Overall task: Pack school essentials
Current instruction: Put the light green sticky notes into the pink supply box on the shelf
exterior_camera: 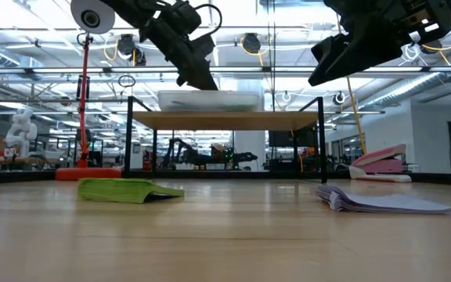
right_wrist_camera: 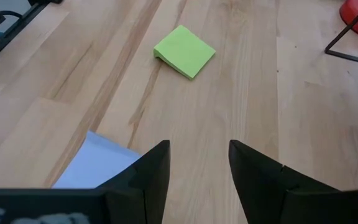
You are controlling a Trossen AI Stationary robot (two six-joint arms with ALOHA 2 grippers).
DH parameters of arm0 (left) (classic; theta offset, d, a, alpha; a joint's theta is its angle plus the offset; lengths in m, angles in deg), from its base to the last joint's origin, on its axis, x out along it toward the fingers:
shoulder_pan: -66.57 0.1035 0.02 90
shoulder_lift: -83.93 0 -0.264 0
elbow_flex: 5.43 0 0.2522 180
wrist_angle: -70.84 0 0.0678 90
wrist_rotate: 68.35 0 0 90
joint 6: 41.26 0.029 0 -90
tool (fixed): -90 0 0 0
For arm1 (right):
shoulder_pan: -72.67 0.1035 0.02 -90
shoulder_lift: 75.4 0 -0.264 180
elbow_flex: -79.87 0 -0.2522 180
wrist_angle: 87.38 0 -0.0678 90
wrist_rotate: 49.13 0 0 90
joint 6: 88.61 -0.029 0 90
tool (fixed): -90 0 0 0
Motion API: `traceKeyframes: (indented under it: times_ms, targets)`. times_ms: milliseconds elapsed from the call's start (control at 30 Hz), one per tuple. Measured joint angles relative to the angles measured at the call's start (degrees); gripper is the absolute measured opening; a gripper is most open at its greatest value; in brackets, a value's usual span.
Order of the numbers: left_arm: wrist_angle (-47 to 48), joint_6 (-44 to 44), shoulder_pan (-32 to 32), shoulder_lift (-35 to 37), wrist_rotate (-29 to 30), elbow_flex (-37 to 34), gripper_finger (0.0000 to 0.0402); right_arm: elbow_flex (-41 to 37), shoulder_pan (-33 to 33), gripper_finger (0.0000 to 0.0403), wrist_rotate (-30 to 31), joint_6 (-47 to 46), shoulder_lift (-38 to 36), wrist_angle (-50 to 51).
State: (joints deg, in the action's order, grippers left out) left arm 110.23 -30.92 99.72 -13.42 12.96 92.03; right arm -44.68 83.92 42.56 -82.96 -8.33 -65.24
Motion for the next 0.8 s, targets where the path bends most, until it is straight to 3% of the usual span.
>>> traceKeyframes:
  times_ms: [267,400,533,800]
  targets:
    - [0.0,1.6,-1.5,2.5,3.4,0.0,0.0051,0.0,0.0,0.0157,0.0,-0.3,0.0,0.0]
    - [4.9,0.1,-4.8,6.6,6.4,0.0,0.0051,0.0,0.0,0.0157,0.0,-2.0,0.0,0.0]
    - [11.0,-1.1,-12.7,10.5,9.1,-1.2,0.0051,-0.4,0.0,0.0157,0.0,-4.9,0.0,-0.5]
    - [11.5,-10.9,-32.9,14.7,16.7,-14.0,0.0052,-5.7,0.1,0.0157,0.0,-7.2,0.0,-9.4]
